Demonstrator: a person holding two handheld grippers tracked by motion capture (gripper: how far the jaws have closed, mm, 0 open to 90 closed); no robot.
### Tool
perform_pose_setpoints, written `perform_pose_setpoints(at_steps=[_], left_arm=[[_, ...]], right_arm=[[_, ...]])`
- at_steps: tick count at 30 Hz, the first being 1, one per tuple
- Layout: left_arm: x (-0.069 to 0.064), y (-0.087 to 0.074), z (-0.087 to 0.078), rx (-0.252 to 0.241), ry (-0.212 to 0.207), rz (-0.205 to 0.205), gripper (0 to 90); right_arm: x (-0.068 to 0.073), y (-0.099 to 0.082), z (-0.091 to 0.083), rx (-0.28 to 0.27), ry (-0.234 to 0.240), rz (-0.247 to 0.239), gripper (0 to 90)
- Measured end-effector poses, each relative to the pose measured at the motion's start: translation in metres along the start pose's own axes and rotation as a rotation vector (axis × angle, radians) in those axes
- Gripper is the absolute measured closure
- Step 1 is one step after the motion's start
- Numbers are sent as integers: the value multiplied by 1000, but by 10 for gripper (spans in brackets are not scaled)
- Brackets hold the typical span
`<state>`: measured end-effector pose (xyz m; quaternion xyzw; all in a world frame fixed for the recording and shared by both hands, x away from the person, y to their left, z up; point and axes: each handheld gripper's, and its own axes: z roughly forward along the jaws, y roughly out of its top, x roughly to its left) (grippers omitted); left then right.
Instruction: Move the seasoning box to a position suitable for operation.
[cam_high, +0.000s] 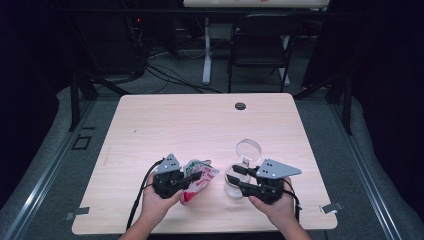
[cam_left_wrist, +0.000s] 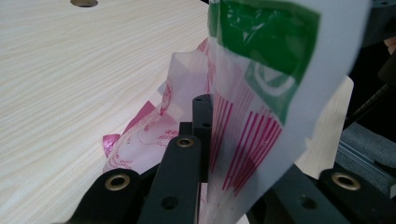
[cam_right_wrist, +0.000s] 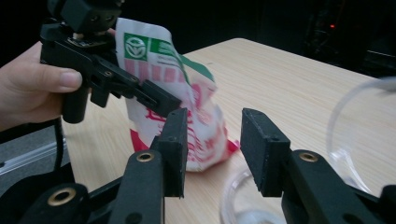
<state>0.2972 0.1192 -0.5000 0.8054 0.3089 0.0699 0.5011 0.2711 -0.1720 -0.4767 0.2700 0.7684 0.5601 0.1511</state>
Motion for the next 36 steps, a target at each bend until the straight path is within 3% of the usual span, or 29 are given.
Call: perform_pose_setpoints(at_steps=[8,20,29,33,36], left_arm=[[-1,-2,-1,2,-5,13,864],[-1,-4,-5,10,-4,24,848],[-5,-6,-7,16,18,44,795],[-4,-10,-12,22,18,45,775],[-3,-14,-15,29,24,42,769]], right_arm=[[6,8,25,22,49,-32,698],[4,11,46,65,51,-75,692],[5,13,61,117,84,-102,698],[8,14,67,150,104,-128,754],[10,14,71,175,93,-156,808]])
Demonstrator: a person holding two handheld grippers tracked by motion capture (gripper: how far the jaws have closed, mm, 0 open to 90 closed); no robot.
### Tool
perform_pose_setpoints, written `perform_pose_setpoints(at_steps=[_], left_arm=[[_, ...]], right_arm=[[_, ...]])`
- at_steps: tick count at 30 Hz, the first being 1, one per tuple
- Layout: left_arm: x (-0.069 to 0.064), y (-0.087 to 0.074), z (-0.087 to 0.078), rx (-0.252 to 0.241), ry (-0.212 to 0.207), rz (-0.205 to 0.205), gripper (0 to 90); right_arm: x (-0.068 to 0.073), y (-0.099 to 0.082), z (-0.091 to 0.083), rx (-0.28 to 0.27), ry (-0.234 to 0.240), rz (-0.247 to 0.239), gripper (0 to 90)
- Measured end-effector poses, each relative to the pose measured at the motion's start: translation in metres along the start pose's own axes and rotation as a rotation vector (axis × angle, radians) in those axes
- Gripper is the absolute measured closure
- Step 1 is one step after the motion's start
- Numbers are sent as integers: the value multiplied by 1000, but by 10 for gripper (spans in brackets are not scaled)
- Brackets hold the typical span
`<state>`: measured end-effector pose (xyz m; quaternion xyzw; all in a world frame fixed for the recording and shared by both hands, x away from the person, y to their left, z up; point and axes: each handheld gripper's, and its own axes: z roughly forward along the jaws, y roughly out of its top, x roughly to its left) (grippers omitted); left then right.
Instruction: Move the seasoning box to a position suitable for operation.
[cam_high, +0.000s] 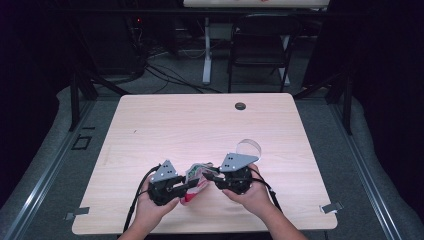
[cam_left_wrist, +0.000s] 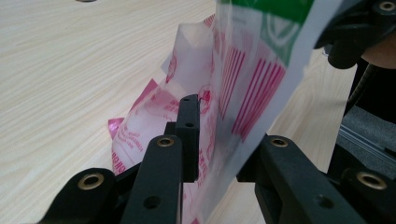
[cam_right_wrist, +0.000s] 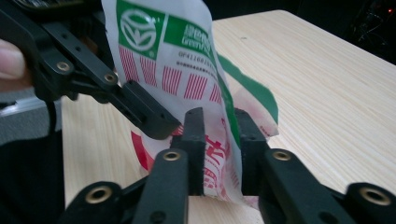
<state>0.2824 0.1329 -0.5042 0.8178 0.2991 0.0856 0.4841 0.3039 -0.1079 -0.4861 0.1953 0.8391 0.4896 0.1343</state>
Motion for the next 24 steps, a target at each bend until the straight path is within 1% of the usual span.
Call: perform_pose_setpoints(at_steps=[1,3,4,7,9,11,12,14,15,20,24], left_arm=[[0,-1,0,-4,-1,-6,767],[1,-1,0,-1,-1,1,766],[1,-2,0,0,-3,-1,766],[0,-3,1,8,4,11,765],[0,-4,0,6,3,4,766],[0,-3,-1,0,9,7,773],[0,-3,-1,0,7,6,780],[0,-2,-3,-3,3,6,801],[0,-2,-4,-8,8,13,805],[1,0,-8,-41,15,10,817],[2,-1,-10,-44,7,3,803]], right_arm=[[0,0,1,4,0,-2,832],[-1,0,1,12,-5,-1,879],[-2,0,1,14,1,5,900],[-2,0,1,24,7,8,900],[-2,0,1,23,8,9,900],[-2,0,0,28,17,9,900],[-2,1,0,29,25,8,900],[-1,2,-1,31,27,8,900],[-1,3,-2,32,25,3,900],[3,8,-5,22,13,-5,900],[3,10,-8,21,11,-5,900]])
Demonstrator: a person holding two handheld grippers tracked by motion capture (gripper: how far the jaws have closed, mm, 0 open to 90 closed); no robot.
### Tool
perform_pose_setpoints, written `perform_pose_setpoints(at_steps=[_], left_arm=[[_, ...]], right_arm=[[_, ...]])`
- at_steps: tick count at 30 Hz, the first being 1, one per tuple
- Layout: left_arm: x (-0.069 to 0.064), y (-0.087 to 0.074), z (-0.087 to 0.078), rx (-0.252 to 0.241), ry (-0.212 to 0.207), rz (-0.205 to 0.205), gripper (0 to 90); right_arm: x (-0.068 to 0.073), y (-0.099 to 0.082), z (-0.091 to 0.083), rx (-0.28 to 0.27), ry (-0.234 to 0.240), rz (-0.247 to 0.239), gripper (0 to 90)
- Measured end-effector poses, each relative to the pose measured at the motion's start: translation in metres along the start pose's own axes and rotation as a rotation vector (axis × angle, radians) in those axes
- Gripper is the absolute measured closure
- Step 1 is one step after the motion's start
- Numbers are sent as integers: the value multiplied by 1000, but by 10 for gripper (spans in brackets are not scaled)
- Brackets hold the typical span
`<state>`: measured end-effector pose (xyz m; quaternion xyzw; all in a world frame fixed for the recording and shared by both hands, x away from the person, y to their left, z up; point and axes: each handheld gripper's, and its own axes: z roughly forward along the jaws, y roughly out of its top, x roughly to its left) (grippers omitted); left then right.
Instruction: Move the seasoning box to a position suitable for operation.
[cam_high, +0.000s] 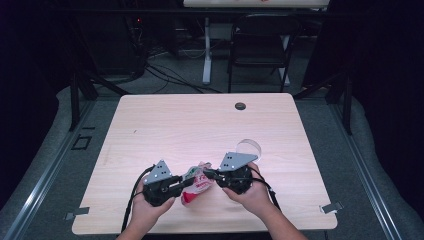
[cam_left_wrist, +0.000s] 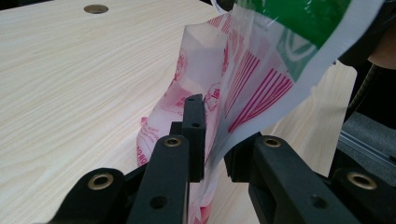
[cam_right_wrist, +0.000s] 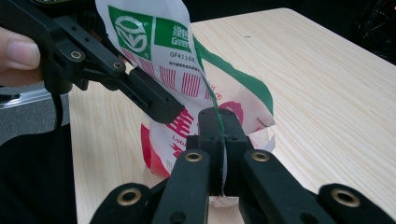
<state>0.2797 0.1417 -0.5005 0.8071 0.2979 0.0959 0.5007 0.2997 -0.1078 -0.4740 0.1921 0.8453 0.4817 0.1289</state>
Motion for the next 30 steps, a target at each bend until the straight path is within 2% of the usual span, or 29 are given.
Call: perform_pose_setpoints(at_steps=[6,8,11,14,16,18,21,24,28,30], left_arm=[[0,-10,9,-18,6,-42,583],[0,-14,13,-18,-9,-54,557],[-4,-17,18,-1,24,-31,515],[-7,-24,26,44,62,-7,475],[-7,-27,31,62,75,-14,446],[-5,-30,36,64,51,-32,448],[-6,-34,42,83,67,-21,445],[-6,-36,45,83,76,-21,401],[-5,-38,47,64,58,-45,339],[-6,-40,50,63,63,-49,298]], right_arm=[[-1,-3,-2,-3,-10,5,900],[-1,-3,-3,1,-12,3,900],[0,-4,-4,1,-16,6,900],[0,-6,-4,-2,-16,7,900],[0,-7,-5,-5,-16,9,900],[0,-8,-5,-4,-12,9,900],[0,-9,-5,-6,-10,10,900],[-1,-9,-5,-6,-10,12,900],[-1,-10,-6,-6,-10,11,900],[-1,-11,-6,-6,-7,15,900]])
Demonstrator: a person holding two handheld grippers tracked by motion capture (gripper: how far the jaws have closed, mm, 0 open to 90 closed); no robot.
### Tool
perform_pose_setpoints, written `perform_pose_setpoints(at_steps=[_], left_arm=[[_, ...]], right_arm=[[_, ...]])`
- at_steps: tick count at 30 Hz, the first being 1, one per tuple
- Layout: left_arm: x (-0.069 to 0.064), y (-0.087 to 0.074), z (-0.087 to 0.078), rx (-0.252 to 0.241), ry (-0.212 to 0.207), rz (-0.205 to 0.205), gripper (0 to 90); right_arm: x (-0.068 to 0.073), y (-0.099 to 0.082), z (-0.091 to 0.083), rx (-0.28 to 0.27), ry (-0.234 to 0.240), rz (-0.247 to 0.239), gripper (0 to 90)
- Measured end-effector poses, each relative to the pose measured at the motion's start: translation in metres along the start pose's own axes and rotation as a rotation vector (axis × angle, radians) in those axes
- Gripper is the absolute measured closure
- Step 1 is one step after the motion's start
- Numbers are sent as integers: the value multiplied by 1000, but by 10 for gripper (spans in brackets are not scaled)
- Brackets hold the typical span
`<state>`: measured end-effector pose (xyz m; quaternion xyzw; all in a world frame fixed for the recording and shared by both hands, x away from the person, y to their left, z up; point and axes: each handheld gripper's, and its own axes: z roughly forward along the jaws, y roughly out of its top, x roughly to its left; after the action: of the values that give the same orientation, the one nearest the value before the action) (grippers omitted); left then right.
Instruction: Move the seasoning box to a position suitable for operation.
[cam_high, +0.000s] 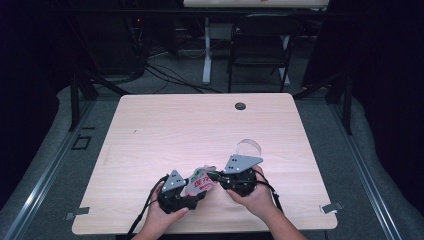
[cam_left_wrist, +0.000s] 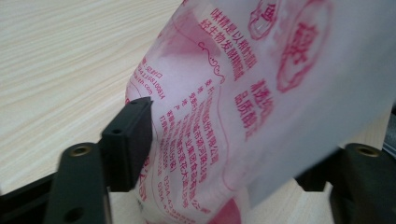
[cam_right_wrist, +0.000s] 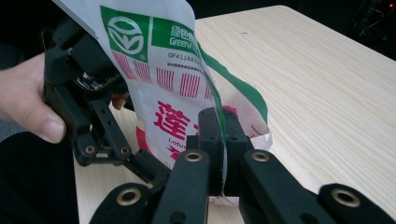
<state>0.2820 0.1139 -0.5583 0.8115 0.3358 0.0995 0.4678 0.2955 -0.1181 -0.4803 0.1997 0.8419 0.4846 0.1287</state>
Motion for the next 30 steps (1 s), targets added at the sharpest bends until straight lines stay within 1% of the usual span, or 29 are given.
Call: perform_pose_setpoints(at_steps=[2,3,6,7,9,10,12,13,14,15,16,22,23,24,26,27,28,30], left_arm=[[-1,0,1,-3,10,2,289],[-1,0,2,-6,12,-4,285],[1,-2,5,11,37,7,274],[2,-2,5,21,48,6,273],[4,-4,8,27,64,-10,271],[4,-5,9,28,62,-22,266],[6,-6,10,31,65,-24,256],[6,-6,11,41,64,-29,252],[6,-7,13,50,62,-30,251],[6,-8,15,54,67,-25,248],[5,-10,17,57,64,-31,247],[6,-12,22,80,66,-25,247],[6,-13,24,83,64,-35,245],[7,-14,25,89,63,-33,243],[8,-15,27,101,50,-49,246],[8,-15,27,112,55,-49,247],[8,-15,27,117,47,-53,249],[8,-15,28,112,52,-52,252]], right_arm=[[0,-1,0,-2,2,2,900],[0,-1,-1,-2,2,3,900],[1,-2,-1,-4,-1,4,900],[1,-3,-1,-3,1,3,900],[1,-3,-2,-3,4,3,900],[1,-3,-2,-2,3,2,900],[1,-4,-2,-4,3,4,900],[1,-4,-2,-4,5,4,900],[1,-4,-3,-4,4,4,900],[1,-4,-3,-5,6,4,900],[1,-5,-3,-8,5,7,900],[1,-6,-4,-4,6,6,900],[1,-6,-4,-3,5,7,900],[1,-6,-4,-5,5,9,900],[0,-7,-4,-6,6,9,900],[0,-7,-4,-6,6,9,900],[0,-7,-4,-4,6,8,900],[0,-7,-5,-5,7,8,900]])
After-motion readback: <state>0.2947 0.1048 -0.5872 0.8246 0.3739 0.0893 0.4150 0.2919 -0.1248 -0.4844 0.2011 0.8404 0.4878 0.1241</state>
